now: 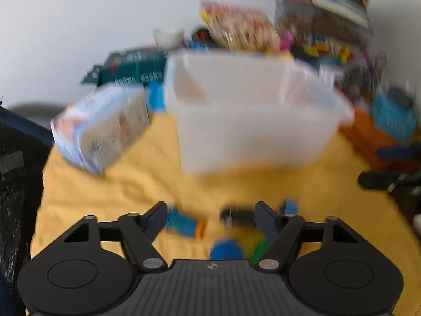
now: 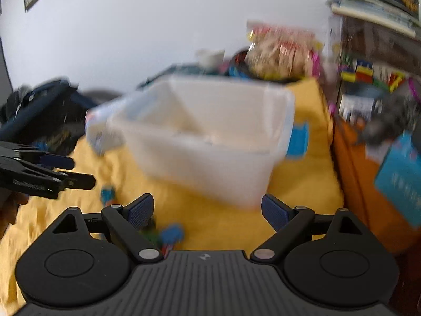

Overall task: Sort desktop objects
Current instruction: 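Grasp the blue disc with left tool while right grasps the red block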

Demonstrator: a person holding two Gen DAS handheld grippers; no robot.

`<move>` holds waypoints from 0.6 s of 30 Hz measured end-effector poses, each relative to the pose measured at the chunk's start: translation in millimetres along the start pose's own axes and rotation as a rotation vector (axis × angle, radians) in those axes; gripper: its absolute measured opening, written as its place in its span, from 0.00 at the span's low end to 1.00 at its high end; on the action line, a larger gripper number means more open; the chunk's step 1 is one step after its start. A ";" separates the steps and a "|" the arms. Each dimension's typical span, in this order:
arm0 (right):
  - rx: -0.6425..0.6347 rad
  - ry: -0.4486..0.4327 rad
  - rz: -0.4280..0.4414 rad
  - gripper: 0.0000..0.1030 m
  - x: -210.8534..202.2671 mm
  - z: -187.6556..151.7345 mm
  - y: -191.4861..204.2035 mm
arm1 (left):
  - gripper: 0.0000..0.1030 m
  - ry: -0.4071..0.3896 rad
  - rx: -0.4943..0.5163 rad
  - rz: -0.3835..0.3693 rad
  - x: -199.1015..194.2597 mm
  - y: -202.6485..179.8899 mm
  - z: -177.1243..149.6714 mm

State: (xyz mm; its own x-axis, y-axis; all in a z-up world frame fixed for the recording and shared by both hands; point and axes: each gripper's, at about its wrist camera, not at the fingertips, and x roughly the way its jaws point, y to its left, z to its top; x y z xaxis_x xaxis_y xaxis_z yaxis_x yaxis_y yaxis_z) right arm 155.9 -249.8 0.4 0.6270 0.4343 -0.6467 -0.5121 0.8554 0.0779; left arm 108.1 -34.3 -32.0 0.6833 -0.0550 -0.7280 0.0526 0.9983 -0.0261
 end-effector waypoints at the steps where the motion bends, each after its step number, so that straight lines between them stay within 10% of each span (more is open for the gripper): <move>1: 0.002 0.014 0.002 0.89 0.1 -5.9 1.9 | 0.58 0.014 0.029 0.010 5.4 -4.9 -8.4; 18: -0.011 0.091 0.006 0.89 8.7 -35.3 17.4 | 0.41 0.115 0.051 0.016 55.7 -22.6 -38.1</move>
State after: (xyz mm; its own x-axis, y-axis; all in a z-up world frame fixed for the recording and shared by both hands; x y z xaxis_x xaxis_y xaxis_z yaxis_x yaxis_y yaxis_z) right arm 131.7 -241.0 -30.7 0.5685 0.4113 -0.7125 -0.5221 0.8497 0.0738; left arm 117.3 -59.2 -98.0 0.5967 -0.0335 -0.8018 0.0810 0.9965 0.0186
